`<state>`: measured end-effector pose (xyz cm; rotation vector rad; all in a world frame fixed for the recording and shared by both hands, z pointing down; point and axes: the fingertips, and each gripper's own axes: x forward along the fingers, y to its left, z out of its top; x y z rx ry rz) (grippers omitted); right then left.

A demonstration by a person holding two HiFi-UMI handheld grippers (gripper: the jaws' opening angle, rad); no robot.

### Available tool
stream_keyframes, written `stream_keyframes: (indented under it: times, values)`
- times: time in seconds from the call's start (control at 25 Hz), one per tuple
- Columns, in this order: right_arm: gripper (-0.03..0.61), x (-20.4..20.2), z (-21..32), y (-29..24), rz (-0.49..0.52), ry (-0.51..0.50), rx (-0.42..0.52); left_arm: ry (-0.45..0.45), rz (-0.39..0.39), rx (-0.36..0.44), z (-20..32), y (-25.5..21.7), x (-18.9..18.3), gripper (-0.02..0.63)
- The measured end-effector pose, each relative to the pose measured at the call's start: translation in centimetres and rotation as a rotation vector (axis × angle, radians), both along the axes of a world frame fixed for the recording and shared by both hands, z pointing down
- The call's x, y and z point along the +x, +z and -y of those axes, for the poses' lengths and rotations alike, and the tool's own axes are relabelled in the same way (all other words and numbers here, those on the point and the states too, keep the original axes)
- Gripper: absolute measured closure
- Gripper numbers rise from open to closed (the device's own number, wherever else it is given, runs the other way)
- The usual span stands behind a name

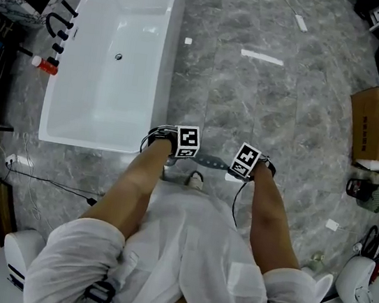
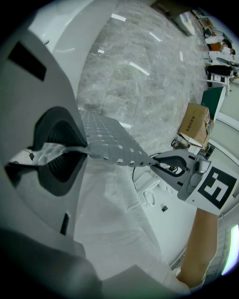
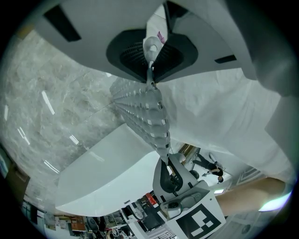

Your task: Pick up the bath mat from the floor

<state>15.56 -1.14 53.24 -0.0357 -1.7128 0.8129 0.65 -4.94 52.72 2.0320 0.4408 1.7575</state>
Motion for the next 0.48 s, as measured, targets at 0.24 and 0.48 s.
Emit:
stream_keyframes:
  times: [0.24, 0.48]
  values:
    - [0.518, -0.1, 0.02, -0.08, 0.004, -0.005, 0.003, 0.004, 0.0, -0.001, -0.07, -0.13, -0.06, 0.58]
    - [0.518, -0.01, -0.16, -0.05, 0.006, -0.008, 0.001, 0.003, -0.003, -0.008, -0.38, -0.11, 0.02, 0.58]
